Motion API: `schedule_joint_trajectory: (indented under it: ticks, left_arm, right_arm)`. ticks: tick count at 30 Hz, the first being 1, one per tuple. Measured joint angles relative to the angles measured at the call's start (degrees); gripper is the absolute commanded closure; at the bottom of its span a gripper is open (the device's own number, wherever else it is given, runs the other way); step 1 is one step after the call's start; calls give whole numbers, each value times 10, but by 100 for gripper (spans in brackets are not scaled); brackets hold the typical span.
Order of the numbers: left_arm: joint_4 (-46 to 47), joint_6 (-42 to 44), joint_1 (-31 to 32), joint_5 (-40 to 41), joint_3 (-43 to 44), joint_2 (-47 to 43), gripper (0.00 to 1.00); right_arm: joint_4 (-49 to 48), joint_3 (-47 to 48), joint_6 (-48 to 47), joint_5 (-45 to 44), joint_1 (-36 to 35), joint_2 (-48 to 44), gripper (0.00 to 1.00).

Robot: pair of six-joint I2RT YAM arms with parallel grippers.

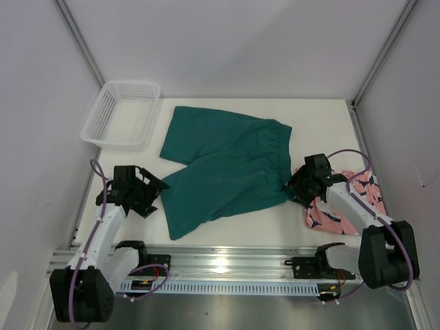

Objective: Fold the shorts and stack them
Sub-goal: Flatten the shorts out

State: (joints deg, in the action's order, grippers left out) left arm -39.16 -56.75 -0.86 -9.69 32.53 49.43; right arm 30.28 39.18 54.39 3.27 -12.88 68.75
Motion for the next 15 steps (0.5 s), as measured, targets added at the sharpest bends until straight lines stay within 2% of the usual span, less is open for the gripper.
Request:
schedule_joint_trajectory:
  ticks: [4, 7, 8, 12, 15]
  left_arm:
    - [16, 9, 0, -2, -2, 49, 5]
    - [34, 7, 0, -6, -23, 55, 7]
    - [41, 4, 0, -10, -34, 54, 7]
    - [42, -9, 22, -9, -65, 29, 7]
    - [38, -17, 38, 2, -65, 5, 9]
  right_arm:
    - [-24, 0, 1, -1, 8, 31, 39]
    - [-43, 0, 3, -5, 7, 48, 46]
    - [-49, 0, 5, -7, 7, 57, 50]
    - [-76, 0, 12, -13, 2, 93, 88]
    - [-92, 3, 24, -25, -16, 117, 99]
